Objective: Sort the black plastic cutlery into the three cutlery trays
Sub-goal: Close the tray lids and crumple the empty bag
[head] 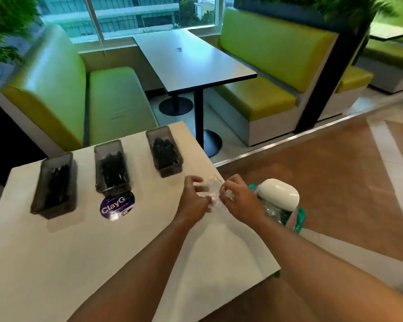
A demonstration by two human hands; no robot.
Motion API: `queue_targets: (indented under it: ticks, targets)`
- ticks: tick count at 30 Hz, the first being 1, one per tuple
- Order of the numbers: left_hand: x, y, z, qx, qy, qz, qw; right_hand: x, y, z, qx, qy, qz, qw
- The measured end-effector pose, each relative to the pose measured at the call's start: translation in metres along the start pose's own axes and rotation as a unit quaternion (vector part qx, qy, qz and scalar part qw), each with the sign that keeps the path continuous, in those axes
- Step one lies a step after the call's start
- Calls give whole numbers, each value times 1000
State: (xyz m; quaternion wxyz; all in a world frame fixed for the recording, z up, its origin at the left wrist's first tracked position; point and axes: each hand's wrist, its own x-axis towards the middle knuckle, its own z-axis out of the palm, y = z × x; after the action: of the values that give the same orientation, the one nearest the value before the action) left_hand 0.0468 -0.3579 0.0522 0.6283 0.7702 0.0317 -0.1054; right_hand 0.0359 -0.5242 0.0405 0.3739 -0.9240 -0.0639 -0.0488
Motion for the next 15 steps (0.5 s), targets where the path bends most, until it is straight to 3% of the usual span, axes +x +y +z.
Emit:
queue_targets:
  ticks: [4,7,11,15]
  targets:
    - [13,-19,63,90,-57,18,994,-10,65,-27,-122,-31,29,992]
    - [21,-30,102,180,-123,17,976,-23,102,-41,-247,-117,17,962]
    - [30,-39,138,370,-212,57,903,-31,128,-56,-255,-161,66,951]
    - [47,-53,160,495,-247,108,826,-31,150,-54,-323,-219,98,915]
